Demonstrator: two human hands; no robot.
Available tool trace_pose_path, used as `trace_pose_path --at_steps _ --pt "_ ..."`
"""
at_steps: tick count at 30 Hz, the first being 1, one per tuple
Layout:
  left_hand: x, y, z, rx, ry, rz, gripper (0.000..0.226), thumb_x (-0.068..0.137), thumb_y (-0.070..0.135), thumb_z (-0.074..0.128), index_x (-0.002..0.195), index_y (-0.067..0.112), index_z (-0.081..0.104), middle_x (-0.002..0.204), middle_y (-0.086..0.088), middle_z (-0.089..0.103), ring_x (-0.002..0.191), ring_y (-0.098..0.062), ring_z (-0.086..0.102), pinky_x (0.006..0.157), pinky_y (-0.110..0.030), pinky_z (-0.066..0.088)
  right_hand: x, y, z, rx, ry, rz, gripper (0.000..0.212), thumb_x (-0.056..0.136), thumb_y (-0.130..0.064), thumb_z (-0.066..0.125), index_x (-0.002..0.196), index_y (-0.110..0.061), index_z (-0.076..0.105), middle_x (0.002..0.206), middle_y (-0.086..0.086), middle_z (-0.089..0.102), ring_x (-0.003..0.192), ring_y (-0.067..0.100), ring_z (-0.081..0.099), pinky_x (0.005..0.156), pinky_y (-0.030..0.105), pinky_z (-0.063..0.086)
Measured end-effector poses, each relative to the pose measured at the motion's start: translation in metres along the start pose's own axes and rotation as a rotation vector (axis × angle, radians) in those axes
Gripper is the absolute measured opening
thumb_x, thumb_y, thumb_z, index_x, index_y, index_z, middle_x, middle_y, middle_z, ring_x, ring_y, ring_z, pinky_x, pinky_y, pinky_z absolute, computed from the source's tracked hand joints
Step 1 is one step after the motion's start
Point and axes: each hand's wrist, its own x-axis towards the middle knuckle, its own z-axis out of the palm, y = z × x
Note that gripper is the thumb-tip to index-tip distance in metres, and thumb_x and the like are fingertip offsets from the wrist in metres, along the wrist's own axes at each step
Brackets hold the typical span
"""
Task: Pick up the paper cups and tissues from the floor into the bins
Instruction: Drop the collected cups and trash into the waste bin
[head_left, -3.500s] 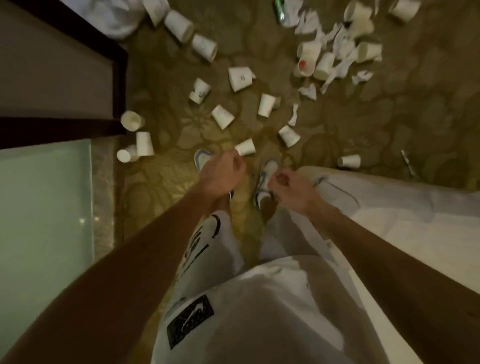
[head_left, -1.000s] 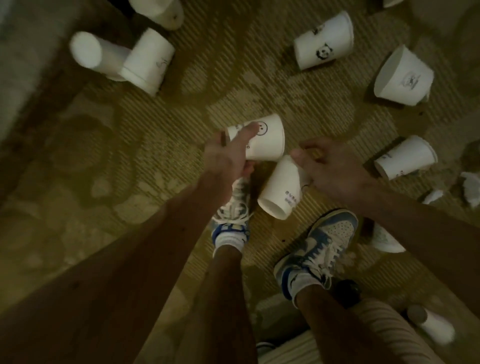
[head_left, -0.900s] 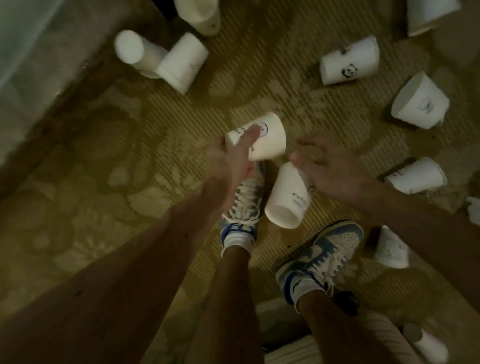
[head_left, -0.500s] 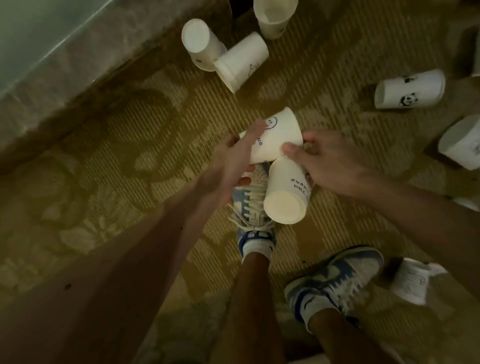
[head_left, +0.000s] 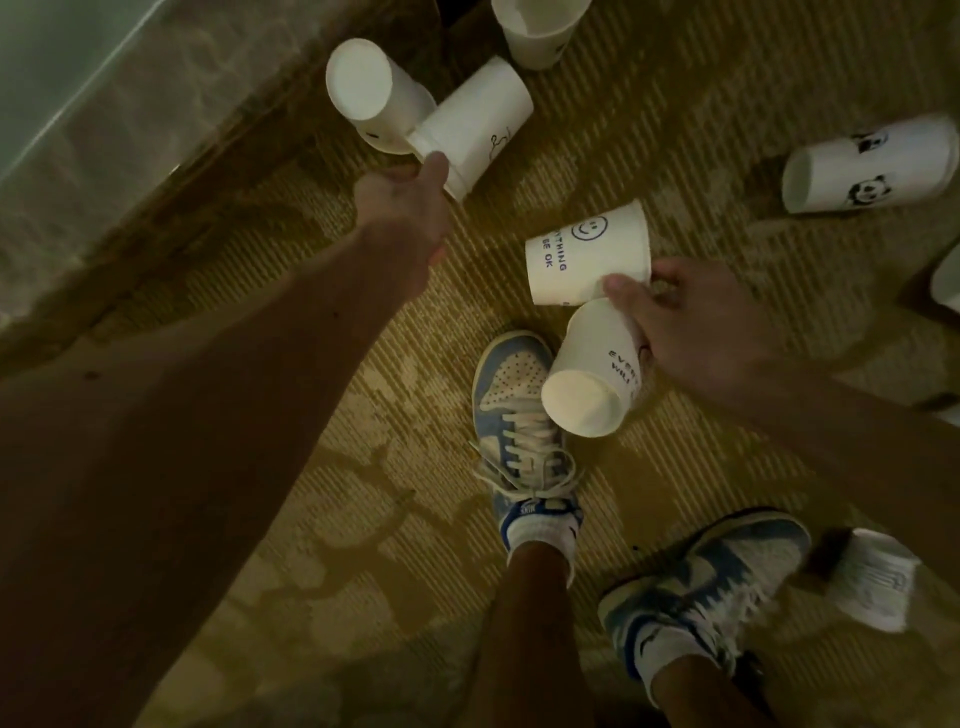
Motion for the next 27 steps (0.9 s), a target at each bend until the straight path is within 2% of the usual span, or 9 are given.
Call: trace_pose_path --at_steps 3,6,8,10,12,16,19,24,27 --pt "0.006 0.004 0.006 0.050 0.026 0.074 0.005 0.096 0.028 0.060 0.093 0.024 0.058 0.113 -0.005 0.067 0.095 -0.018 0.064 0.059 -0.024 0.047 0.005 -0.008 0.003 0.033 0.031 -0.029 0.024 0.096 -0.042 0.056 0.107 -0.023 0.065 0.089 -0.008 0.070 0.080 0.005 0.066 0.066 0.024 0.053" --pt "0.007 0.000 0.011 0.161 0.036 0.202 0.016 0.098 0.024 0.056 0.082 0.024 0.053 0.098 -0.001 0.065 0.100 -0.017 0.064 0.073 -0.026 0.051 0.008 -0.017 0.006 0.039 0.050 -0.078 0.027 0.097 -0.039 0.056 0.107 -0.016 0.067 0.087 -0.003 0.070 0.079 0.011 0.068 0.070 0.035 0.058" --pt "0.007 -0.006 0.012 0.274 0.024 0.291 0.014 0.098 0.022 0.054 0.091 0.012 0.060 0.087 0.002 0.061 0.086 -0.011 0.061 0.064 -0.016 0.047 0.008 -0.023 0.008 0.037 0.054 -0.089 0.029 0.097 -0.039 0.056 0.105 -0.014 0.067 0.085 0.001 0.070 0.076 0.013 0.067 0.068 0.035 0.056" --pt "0.005 -0.013 0.012 0.382 -0.006 0.382 0.019 0.098 0.018 0.053 0.087 0.004 0.060 0.073 0.003 0.055 0.066 -0.006 0.053 0.048 -0.007 0.036 0.008 -0.026 0.010 0.023 0.054 -0.103 0.030 0.097 -0.040 0.055 0.100 -0.012 0.066 0.080 0.002 0.068 0.070 0.011 0.063 0.061 0.029 0.050" --pt "0.002 -0.021 0.010 0.491 -0.038 0.461 0.023 0.098 0.017 0.054 0.083 0.002 0.063 0.070 0.001 0.057 0.058 -0.001 0.048 0.044 -0.006 0.033 0.007 -0.026 0.013 0.001 0.061 -0.116 0.033 0.097 -0.040 0.055 0.096 -0.009 0.065 0.077 0.003 0.066 0.068 0.013 0.062 0.060 0.029 0.048" --pt "-0.007 -0.021 0.004 0.645 -0.137 0.577 0.027 0.098 0.017 0.057 0.073 0.006 0.063 0.064 0.004 0.055 0.053 0.003 0.046 0.045 -0.002 0.032 0.001 -0.032 0.012 -0.141 0.107 -0.186 0.037 0.097 -0.042 0.054 0.084 -0.007 0.060 0.066 -0.001 0.057 0.059 0.011 0.052 0.053 0.027 0.039" --pt "-0.032 -0.001 -0.012 0.727 -0.220 0.620 0.026 0.096 0.011 0.056 0.071 0.009 0.062 0.060 0.008 0.049 0.053 0.003 0.045 0.042 -0.004 0.032 -0.026 -0.056 -0.001 -0.325 0.147 -0.277 0.032 0.098 -0.043 0.051 0.079 -0.018 0.051 0.064 0.000 0.053 0.058 0.017 0.049 0.054 0.028 0.033" --pt "-0.035 -0.001 -0.016 0.728 -0.278 0.595 0.025 0.096 0.016 0.060 0.075 0.004 0.065 0.068 0.002 0.057 0.058 -0.001 0.053 0.040 -0.006 0.035 -0.024 -0.053 -0.001 -0.532 0.217 -0.303 0.033 0.100 -0.042 0.047 0.087 -0.013 0.058 0.070 0.006 0.061 0.060 0.020 0.049 0.057 0.027 0.031" --pt "-0.043 0.000 -0.023 0.734 -0.321 0.639 0.025 0.096 0.021 0.061 0.072 0.012 0.063 0.069 0.003 0.055 0.059 -0.001 0.053 0.044 -0.004 0.034 -0.021 -0.054 -0.005 -0.575 0.234 -0.293 0.034 0.100 -0.041 0.047 0.091 -0.011 0.060 0.076 0.011 0.067 0.063 0.023 0.053 0.059 0.029 0.035"
